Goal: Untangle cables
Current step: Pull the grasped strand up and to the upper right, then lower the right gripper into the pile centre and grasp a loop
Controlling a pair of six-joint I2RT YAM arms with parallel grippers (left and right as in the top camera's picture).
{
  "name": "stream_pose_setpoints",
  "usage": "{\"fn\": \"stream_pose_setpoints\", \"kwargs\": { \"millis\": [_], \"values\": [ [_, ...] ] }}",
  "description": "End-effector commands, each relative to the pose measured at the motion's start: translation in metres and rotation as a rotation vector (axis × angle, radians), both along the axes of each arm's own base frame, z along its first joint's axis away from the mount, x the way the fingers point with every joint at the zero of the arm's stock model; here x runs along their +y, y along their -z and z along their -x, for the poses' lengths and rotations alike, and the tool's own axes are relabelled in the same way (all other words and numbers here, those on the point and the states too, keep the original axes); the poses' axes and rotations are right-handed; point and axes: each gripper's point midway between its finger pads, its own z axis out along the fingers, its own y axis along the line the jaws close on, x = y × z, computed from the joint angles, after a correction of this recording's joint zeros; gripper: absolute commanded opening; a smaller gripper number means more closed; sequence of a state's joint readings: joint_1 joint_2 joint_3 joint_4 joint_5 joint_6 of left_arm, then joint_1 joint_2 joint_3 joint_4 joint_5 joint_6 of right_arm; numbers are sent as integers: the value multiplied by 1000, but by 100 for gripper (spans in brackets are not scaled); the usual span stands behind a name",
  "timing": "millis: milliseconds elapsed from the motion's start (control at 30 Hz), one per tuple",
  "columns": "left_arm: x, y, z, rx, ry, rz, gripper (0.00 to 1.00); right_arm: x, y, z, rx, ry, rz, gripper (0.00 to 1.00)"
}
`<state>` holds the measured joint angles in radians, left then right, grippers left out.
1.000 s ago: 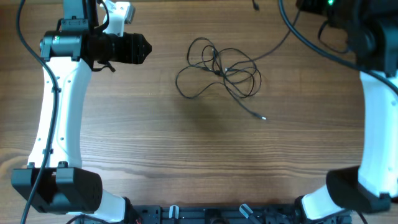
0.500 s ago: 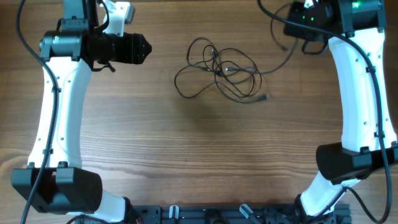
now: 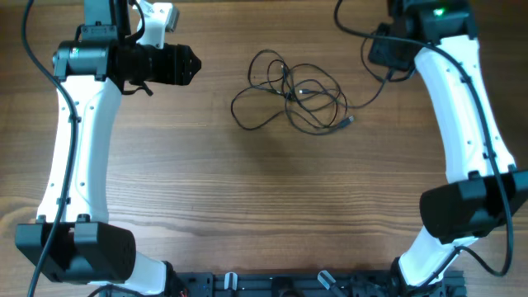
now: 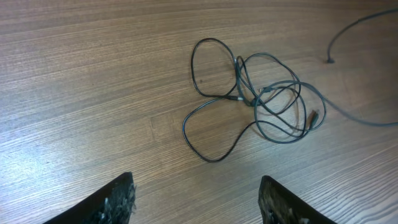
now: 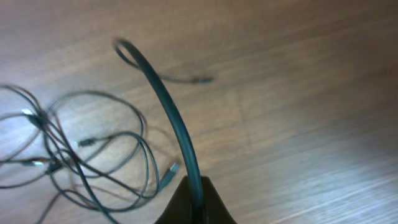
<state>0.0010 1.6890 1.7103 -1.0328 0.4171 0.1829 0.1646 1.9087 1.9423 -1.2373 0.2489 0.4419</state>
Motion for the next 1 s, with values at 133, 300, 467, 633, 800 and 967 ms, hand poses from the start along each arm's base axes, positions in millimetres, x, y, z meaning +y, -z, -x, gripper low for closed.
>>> {"fn": "stream_pose_setpoints", "kwargs": {
  "millis": [133,300,467,633,800,967],
  "values": [
    [-2,1,0,1,24,0,66,27,83,12,128,-58,-141,4],
    [-2,1,0,3,24,0,66,58,98,16,144,-210,-239,5],
    [-2,2,1,7,24,0,66,78,98,14,123,-283,-236,5],
    [-2,2,2,11,24,0,66,99,98,19,129,-364,-235,5],
    [-2,2,2,13,24,0,66,112,100,24,138,-392,-234,4],
    [-2,3,3,15,24,0,66,119,122,35,227,-456,-264,5]
  ]
}}
